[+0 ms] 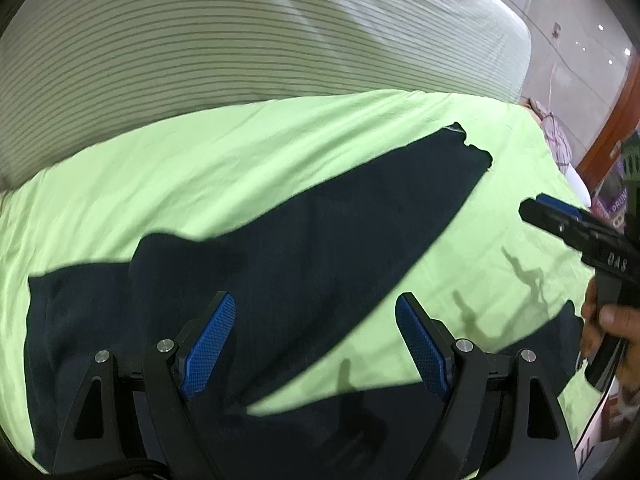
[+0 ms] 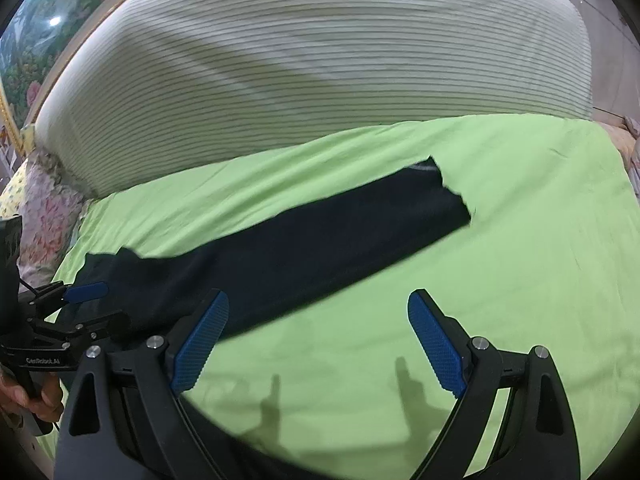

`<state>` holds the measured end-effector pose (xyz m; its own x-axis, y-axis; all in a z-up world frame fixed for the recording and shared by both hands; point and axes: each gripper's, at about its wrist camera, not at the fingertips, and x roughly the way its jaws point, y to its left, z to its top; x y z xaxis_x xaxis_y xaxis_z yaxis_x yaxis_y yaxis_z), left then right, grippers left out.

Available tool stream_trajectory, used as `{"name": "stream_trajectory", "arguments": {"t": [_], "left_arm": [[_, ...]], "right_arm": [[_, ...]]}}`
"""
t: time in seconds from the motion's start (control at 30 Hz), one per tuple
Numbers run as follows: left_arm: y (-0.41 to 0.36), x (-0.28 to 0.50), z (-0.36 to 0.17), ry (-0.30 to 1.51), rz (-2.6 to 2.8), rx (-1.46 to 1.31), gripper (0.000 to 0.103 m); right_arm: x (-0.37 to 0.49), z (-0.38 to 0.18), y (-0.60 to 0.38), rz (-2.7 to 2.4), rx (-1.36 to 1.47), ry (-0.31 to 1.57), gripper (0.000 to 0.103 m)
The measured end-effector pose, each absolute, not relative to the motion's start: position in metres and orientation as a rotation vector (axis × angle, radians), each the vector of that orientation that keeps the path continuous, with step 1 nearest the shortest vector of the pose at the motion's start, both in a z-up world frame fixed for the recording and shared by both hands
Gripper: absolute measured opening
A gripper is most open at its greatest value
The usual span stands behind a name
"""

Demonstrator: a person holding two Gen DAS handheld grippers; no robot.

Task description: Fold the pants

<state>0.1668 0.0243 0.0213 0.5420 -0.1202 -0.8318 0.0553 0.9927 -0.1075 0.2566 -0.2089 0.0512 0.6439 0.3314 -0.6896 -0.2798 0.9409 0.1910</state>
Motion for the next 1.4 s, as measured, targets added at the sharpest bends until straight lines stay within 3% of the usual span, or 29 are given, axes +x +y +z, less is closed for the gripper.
{"name": "stream_trajectory", "arguments": {"t": [0.8, 0.87, 0.9, 0.93, 1.0, 1.03, 1.1, 1.4], "left_arm": [[0.04, 0.326, -0.054, 1.237, -0.276, 0.002, 0.08], [0.034, 0.327, -0.057, 1.248, -0.298, 0.032, 0.079], [0.032, 0.326, -0.056, 1.247, -0.312, 0.046, 0.071], [0.03, 0.325, -0.057, 1.248, -0.326, 0.051, 0.063], [0.026, 0.325, -0.058, 1.279, -0.384, 0.031, 0.022], [0.026, 0.324, -0.058, 1.291, -0.403, 0.019, 0.017], [0.023, 0.317, -0.052, 1.272, -0.433, 0.036, 0.01], [0.018, 0.264, -0.006, 1.186, -0.554, 0.003, 0.007]], "right_arm": [[0.462, 0.006, -0.248, 0.369, 0.051, 1.009, 0.089], [0.467, -0.001, -0.247, 0.376, 0.054, 1.024, 0.063], [0.468, -0.002, -0.246, 0.371, 0.054, 1.025, 0.053], [0.469, -0.002, -0.247, 0.37, 0.063, 1.02, 0.034], [0.468, 0.0, -0.249, 0.37, 0.08, 1.008, 0.017], [0.465, 0.002, -0.25, 0.377, 0.092, 0.997, 0.009], [0.457, 0.008, -0.252, 0.389, 0.103, 0.985, 0.008], [0.4, 0.04, -0.289, 0.468, 0.178, 0.91, 0.008]]}}
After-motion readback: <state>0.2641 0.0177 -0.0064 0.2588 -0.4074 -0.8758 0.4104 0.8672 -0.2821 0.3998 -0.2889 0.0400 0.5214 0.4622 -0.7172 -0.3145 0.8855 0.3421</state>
